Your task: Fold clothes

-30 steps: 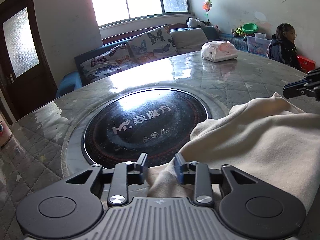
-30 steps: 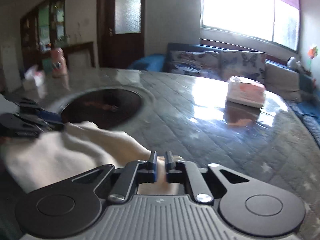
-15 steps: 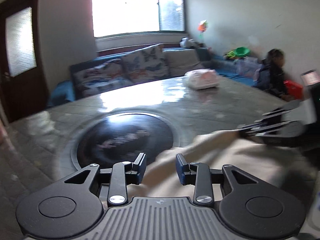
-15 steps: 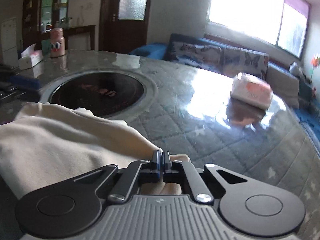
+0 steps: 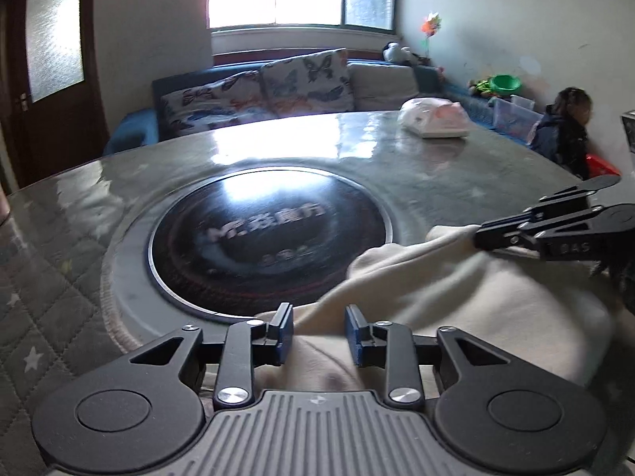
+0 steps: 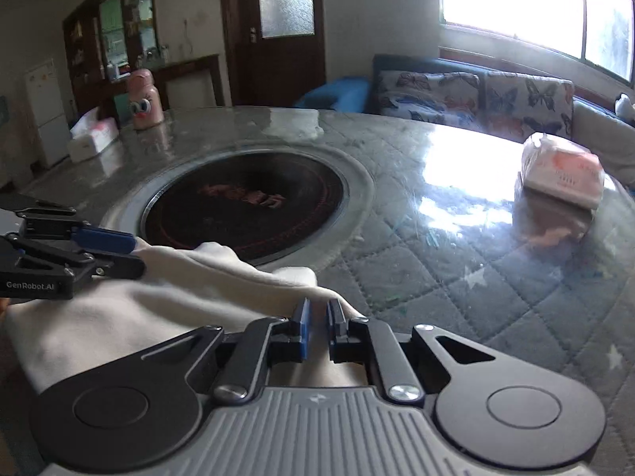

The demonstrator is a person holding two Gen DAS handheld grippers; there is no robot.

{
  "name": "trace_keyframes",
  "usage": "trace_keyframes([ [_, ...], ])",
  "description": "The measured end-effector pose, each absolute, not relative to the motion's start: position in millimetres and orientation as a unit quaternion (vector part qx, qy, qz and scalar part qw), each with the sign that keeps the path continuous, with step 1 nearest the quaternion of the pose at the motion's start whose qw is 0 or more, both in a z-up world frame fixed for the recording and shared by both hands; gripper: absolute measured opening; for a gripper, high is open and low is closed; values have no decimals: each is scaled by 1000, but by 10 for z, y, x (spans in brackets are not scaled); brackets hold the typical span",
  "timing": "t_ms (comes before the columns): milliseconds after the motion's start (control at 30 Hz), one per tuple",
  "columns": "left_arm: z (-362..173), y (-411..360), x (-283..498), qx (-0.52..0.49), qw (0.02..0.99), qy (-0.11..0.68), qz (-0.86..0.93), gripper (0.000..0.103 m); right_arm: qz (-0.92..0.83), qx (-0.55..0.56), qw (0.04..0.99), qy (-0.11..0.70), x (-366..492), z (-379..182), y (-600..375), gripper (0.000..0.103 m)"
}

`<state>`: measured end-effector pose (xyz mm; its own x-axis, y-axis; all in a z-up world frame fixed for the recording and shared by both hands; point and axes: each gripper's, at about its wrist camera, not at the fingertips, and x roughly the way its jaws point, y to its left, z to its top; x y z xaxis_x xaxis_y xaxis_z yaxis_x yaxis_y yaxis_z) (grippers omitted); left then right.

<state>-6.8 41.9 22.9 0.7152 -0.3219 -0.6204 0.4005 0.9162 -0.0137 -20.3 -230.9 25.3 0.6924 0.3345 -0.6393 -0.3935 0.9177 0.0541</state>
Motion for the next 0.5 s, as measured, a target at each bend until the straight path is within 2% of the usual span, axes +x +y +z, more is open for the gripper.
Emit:
trace_keyframes([
  [267,411,346,-309,67,930,293,-212,32,188,-70,928,313,-558,513,-2534,9],
  [500,484,139,-730,61,915,293,-270,34,214,-82,923,308,-1131,456,-2485,9],
])
